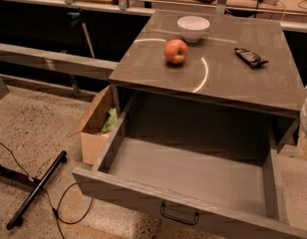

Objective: Open top drawer

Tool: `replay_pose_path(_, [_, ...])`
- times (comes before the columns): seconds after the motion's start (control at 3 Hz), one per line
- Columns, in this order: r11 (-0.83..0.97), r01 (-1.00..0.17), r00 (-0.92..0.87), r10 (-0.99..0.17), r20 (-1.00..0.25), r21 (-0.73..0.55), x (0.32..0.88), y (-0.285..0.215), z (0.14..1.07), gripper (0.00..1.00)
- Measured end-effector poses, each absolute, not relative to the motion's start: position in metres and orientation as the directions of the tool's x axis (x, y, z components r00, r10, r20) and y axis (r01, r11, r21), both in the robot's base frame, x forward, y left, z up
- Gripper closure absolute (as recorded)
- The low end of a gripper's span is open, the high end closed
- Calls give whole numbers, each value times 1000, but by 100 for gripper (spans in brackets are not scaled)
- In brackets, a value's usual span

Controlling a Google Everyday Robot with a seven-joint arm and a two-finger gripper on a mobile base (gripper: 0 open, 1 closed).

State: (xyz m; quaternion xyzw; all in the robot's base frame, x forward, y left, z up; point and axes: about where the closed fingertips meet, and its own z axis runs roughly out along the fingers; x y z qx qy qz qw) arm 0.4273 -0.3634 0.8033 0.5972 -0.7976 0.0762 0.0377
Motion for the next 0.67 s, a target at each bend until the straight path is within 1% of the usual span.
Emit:
replay_pose_path(0.33, [271,-958,-284,-942,179,-91,428,-372,806,84])
replay_pose_path(0.67, [271,-958,-284,-942,180,-93,428,-372,806,61])
